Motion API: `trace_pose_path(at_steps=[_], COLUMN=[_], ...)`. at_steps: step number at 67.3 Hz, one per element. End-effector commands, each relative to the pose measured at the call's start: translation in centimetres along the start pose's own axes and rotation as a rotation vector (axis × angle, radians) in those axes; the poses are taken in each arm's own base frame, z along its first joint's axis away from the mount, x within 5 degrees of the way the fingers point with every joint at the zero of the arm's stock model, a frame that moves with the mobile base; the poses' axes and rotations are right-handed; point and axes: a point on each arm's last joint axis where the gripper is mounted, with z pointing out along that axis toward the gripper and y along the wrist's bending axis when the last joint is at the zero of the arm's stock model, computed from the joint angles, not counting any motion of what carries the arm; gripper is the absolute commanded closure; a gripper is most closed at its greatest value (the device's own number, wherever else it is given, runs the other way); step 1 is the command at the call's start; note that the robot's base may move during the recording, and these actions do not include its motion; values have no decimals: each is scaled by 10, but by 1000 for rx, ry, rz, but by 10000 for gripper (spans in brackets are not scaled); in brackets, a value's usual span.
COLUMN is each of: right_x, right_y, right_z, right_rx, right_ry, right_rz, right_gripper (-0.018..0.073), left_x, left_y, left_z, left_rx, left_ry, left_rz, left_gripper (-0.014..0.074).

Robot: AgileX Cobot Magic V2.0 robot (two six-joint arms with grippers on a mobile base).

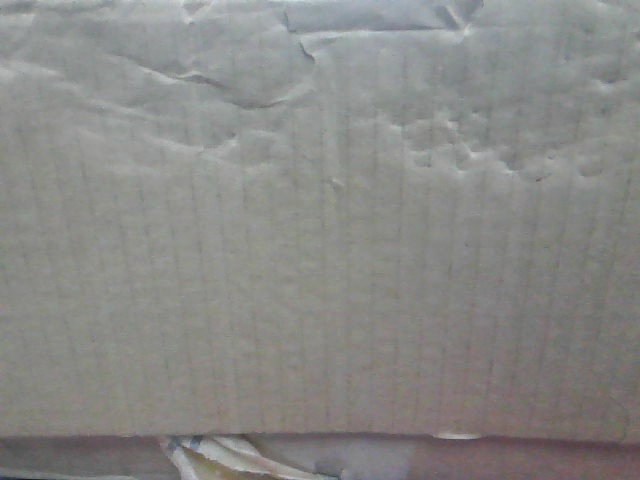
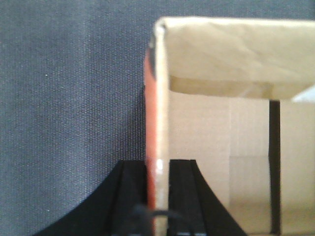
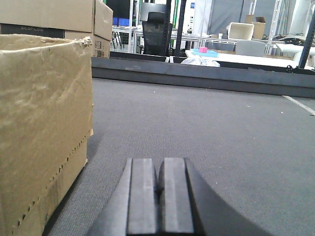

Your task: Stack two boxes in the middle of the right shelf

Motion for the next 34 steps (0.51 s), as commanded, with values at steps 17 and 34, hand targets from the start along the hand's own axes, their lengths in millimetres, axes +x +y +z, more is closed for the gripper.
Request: trace_pose_path(at_steps=[17,34], right_x=[-2,-2], right_y=[0,0], right_z=[0,0], right_rx=[5,5], right_ry=[-24,-24], right_rz=[2,2], right_gripper=[722,722], left_x=[-21,-44], left_y=[5,7], left_z=[-45,-135], left_rx=[-55,-138], left_ry=[-157,-436], left_rz=[-17,-97], left_gripper=[707,707])
